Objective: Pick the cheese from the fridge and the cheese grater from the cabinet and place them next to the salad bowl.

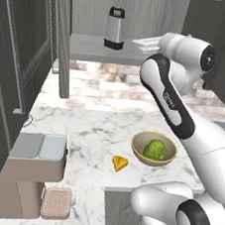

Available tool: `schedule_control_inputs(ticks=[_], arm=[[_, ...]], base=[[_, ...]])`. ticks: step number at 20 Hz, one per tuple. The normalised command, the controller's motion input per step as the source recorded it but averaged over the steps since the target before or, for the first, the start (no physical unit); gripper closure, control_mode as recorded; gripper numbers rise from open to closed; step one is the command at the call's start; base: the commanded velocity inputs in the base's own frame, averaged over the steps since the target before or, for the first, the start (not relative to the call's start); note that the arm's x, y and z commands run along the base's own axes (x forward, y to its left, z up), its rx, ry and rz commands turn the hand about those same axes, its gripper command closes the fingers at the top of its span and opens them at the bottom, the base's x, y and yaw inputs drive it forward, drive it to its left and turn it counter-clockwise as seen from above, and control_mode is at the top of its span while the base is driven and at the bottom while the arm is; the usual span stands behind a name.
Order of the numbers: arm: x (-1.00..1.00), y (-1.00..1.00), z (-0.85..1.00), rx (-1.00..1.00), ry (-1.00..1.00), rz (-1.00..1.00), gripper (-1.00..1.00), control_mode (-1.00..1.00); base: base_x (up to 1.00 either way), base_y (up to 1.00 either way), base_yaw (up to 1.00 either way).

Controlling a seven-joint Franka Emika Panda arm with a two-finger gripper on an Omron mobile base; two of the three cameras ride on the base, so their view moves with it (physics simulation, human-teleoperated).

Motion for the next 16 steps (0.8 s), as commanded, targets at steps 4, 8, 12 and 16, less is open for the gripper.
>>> schedule_control_inputs(ticks=[4, 8, 12, 16], arm=[[0.21, 0.00, 0.00, 0.00, 0.00, 0.00, -1.00, -1.00], [0.07, 0.02, 0.00, 0.01, 0.00, 0.00, -1.00, -1.00], [0.08, 0.04, 0.00, 0.02, 0.00, 0.01, -1.00, -1.00], [0.11, 0.03, 0.00, 0.02, 0.00, 0.01, -1.00, -1.00]], base=[[0.00, 0.00, 0.00], [0.00, 0.00, 0.00], [0.00, 0.00, 0.00], [0.00, 0.00, 0.00]])
